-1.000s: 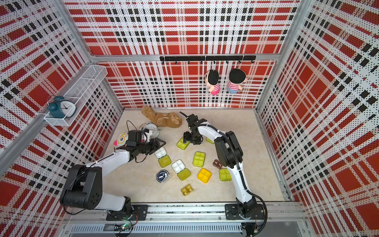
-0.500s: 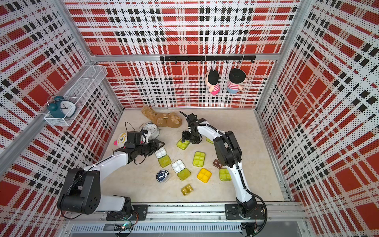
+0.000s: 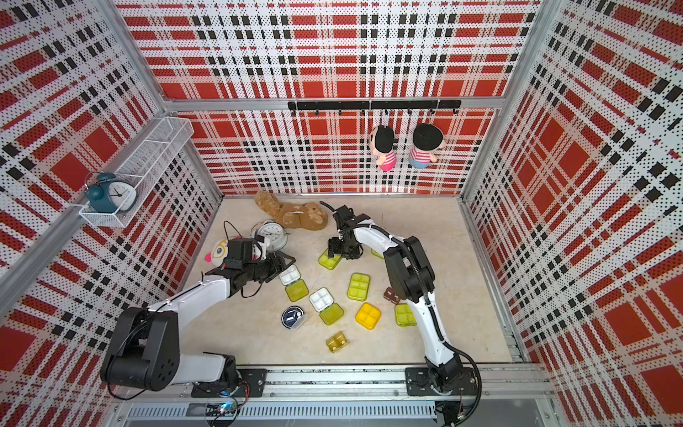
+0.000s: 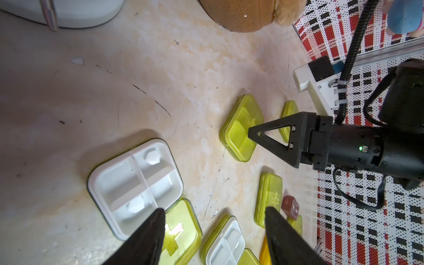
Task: Close pillboxes
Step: Close the lid on the pillbox.
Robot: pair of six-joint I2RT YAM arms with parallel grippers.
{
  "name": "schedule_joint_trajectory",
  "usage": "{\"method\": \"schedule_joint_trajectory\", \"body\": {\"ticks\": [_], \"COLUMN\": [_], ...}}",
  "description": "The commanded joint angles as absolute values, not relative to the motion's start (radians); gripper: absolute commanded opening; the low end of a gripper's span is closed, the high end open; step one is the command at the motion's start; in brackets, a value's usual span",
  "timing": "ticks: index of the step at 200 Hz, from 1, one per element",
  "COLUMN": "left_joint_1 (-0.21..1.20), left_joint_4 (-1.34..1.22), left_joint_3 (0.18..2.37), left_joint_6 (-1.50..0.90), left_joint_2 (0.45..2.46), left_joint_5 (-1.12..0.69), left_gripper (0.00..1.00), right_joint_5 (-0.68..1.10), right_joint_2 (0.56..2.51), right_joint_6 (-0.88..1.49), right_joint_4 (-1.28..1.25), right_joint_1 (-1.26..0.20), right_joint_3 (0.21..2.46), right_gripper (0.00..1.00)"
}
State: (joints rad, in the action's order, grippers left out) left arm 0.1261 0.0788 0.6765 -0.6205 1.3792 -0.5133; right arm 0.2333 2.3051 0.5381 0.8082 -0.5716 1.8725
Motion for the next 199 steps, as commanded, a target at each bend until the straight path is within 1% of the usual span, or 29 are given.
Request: {"method": "schedule_joint_trajectory", "body": {"ticks": [1,43,73,120,141,174,191,199], "left_joint_1": [0.118,0.118,0.118,0.112,0.113,0.128,0.143,0.152], "left_joint_4": [0.085,0.127,0.163,0.193,0.197,0.198,0.198,0.194], "left_joint_3": [0.664,0.697,0.717,0.732,0.745,0.771,0.784,0.789], "left_joint_6": [-0.614,-0.589,-0.568,-0.552,-0.551,-0.54,-0.531,-0.526], "left_joint_2": [1.366,1.385,1.393,1.397,1.397,1.396,1.4,1.402], "left_joint_5": [-0.498,-0.491,-0.482,-0.478,-0.484,-0.493,-0.495,-0.498], "left_gripper": [0.71,0.71,0.71,0.71,0.71,0.72,0.74,0.76], "right_joint_5": [0.152,0.114,0.073,0.081,0.115,0.177,0.199,0.215], "right_joint_2": [2.383,2.434,2.466,2.504,2.459,2.316,2.238,2.202], "right_joint_6": [0.492,0.468,0.465,0.461,0.439,0.416,0.433,0.446], "right_joint_4": [0.853,0.871,0.89,0.901,0.867,0.797,0.793,0.798], "right_joint_1": [-0.581,-0.589,-0.589,-0.569,-0.557,-0.557,-0.557,-0.557], "right_joint_3": [1.841,1.898,1.951,2.058,2.08,2.054,2.02,1.992], "right_gripper": [0.74,0.73,0.74,0.75,0.76,0.78,0.78,0.78]}}
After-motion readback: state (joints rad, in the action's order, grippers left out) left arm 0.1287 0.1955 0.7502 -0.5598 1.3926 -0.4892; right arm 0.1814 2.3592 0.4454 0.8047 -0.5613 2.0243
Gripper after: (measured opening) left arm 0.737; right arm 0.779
